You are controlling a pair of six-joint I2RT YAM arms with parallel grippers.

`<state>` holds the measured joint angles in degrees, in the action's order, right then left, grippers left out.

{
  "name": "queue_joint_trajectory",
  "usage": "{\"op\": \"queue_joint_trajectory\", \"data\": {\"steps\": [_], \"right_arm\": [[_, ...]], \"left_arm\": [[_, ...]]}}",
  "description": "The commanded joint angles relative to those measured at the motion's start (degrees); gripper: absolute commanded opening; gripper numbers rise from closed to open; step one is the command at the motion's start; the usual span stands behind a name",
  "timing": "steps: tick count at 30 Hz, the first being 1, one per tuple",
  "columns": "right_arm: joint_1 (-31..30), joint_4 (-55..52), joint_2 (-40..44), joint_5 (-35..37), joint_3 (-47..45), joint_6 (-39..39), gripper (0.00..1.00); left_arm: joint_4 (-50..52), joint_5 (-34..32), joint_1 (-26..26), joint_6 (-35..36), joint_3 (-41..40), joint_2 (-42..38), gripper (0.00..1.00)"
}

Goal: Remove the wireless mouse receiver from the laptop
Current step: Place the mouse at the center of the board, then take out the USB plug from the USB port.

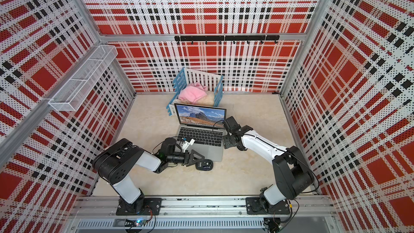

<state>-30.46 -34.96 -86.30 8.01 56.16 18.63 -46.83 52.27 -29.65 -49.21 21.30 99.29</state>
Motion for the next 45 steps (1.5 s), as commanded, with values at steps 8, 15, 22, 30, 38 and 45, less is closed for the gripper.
{"op": "queue_joint_trajectory", "data": {"steps": [8,15,22,30,38,45], "right_arm": [[3.4,9.1,7.8,-17.7,-2.6,-12.5,0.76],[6.2,10.1,10.8,-19.6,-2.8,-21.3,0.74],[9.0,9.6,10.6,-22.4,-3.9,-31.8,0.71],[10.3,10.3,9.5,-21.2,-5.2,-39.9,0.67],[10.5,13.0,7.0,-22.2,-6.2,-39.0,0.64],[10.5,15.2,5.0,-21.6,-7.2,-41.8,0.6]], "left_arm": [[13.6,-10.3,6.0,3.4,-3.1,-9.8,0.99],[42.0,-29.1,6.8,16.9,6.2,-22.9,0.99],[58.7,-42.5,11.0,30.8,20.1,-22.0,0.99],[65.9,-44.0,14.4,38.5,32.4,-9.2,0.8],[70.5,-45.4,14.2,42.7,39.8,-0.7,0.62],[74.0,-48.1,13.6,44.2,45.1,6.1,0.54]]}}
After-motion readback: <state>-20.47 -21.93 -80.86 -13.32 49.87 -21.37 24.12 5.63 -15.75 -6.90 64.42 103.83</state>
